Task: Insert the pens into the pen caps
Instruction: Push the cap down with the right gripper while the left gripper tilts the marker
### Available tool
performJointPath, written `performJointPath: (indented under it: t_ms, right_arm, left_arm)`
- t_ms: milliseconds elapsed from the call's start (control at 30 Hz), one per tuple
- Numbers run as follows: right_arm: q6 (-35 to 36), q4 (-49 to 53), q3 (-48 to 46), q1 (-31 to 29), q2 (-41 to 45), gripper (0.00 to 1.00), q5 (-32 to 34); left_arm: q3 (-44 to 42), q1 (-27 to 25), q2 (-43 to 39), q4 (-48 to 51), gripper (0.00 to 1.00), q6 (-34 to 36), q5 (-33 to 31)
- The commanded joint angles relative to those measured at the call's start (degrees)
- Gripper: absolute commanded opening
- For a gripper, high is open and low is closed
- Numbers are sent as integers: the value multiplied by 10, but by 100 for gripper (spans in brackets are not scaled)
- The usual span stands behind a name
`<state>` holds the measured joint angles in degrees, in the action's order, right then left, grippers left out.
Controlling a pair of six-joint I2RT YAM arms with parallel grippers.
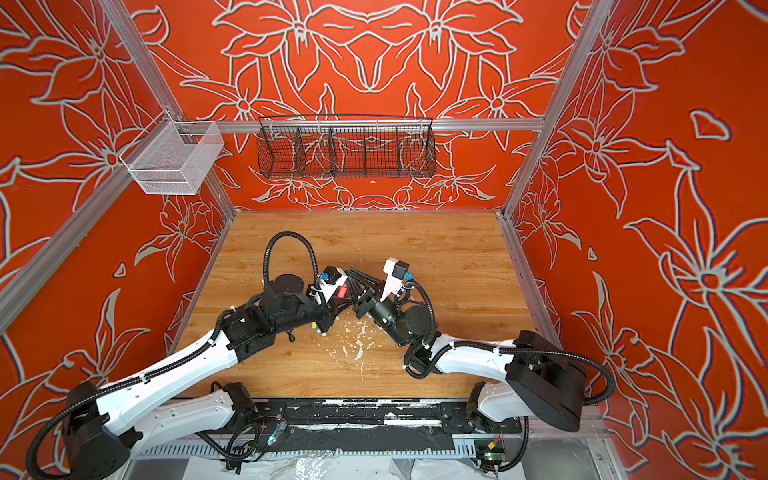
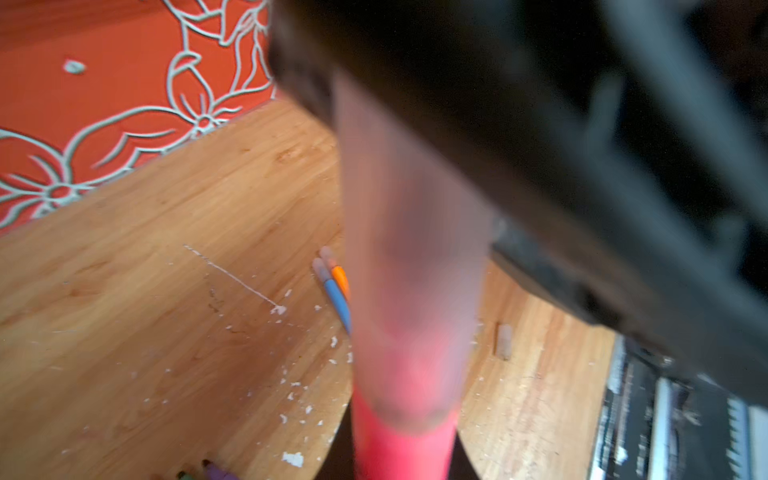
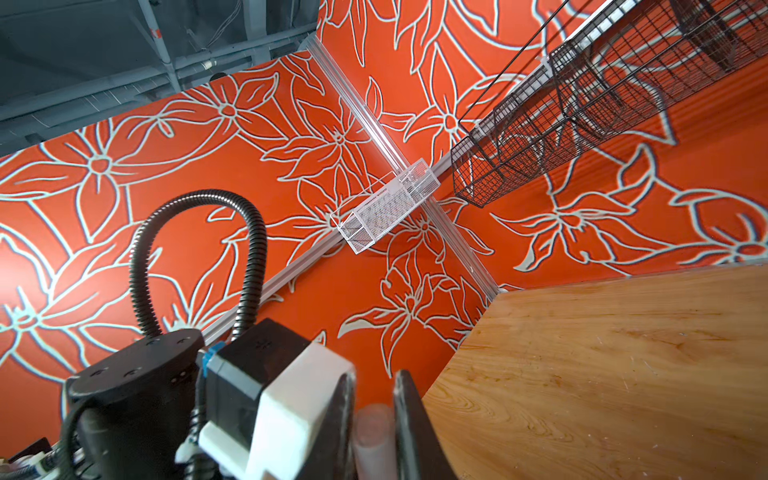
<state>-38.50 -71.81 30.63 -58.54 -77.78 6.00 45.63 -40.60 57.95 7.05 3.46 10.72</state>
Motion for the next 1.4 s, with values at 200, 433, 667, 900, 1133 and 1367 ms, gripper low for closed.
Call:
performJointPath:
  t_ms: [200,433,667,900,1133,1367]
  right_arm:
    - [-19,192,-71,-67,-24,0,-172]
    - [-4,209,-71,-92,-18,0,-164]
    - [-14,207,-72,-108,-23,0,-160]
    - [-58,125,-92,-112,-78,0,-144]
    - [-59,66,-111,-119,-99,0,-131]
    - [7,273,-51,-113,21,25,-56]
  left_arm:
    - [88,72,-56,-271,0,-110,52]
    - [83,94,-58,-288,0,-116,29]
    - [36,94,-61,-354,0,-84,-22]
    - [13,95,-46,-430,0,-69,-48]
    - [-5,119,-69,-448,0,-99,10]
    - [-66,118,-133,-361,0,-101,32]
